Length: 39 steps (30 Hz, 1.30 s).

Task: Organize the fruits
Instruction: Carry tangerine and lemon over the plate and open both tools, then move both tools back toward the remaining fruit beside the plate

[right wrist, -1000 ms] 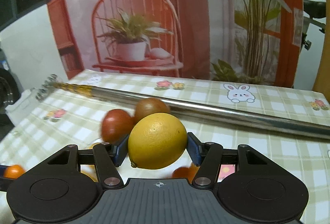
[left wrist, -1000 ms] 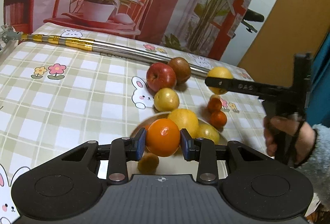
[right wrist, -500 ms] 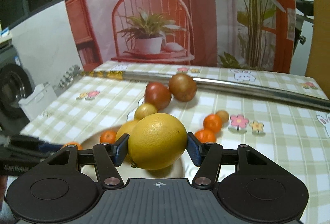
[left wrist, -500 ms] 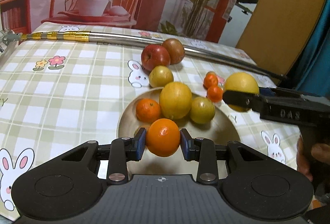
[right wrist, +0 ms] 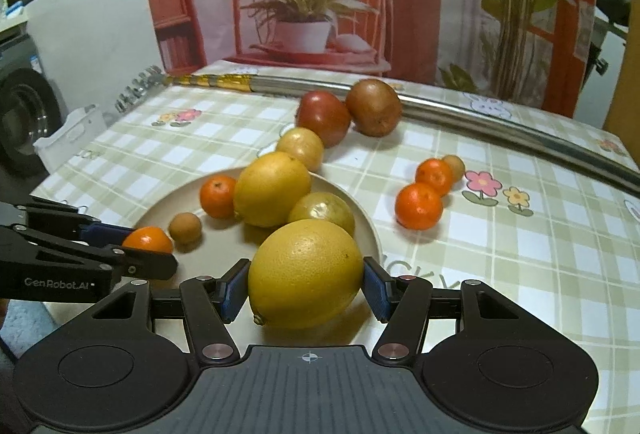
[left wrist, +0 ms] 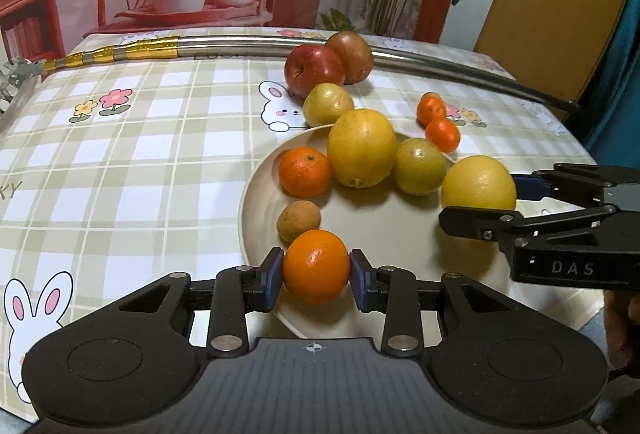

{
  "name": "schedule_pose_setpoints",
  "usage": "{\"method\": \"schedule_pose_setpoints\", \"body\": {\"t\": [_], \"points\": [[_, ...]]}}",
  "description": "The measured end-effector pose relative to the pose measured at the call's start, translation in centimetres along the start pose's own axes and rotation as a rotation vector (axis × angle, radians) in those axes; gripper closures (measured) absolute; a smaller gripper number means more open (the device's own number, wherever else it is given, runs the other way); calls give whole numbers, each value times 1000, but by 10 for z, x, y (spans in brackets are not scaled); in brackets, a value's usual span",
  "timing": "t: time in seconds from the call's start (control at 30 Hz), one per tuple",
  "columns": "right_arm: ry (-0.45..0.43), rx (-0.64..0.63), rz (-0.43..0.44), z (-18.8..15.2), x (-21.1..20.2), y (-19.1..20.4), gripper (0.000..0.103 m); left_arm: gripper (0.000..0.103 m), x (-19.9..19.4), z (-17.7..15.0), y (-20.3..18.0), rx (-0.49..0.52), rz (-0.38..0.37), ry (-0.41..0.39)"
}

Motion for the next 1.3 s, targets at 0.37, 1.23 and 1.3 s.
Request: {"method": "schedule_pose_setpoints", "body": {"t": [0.37, 1.23, 1.3], "points": [[-14, -31, -36, 3, 13, -9, 52, 66, 10, 8, 0, 5, 22, -45], [-134, -21, -94, -16, -5, 4, 23, 55, -4, -5, -4, 3, 38, -162], [-130, -23, -91, -16, -4, 6, 23, 49, -7, -6, -5, 5, 28, -183]]}}
Point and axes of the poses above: each gripper's, at about its wrist camera, not at the fingertips, and x roughly the way its jaws point, y to its left, z to its top, the point moved 1 cm from there along x, roughly the way its jaws point, and after that the axes turned 15 degrees about -x, right-handed, at the moved point
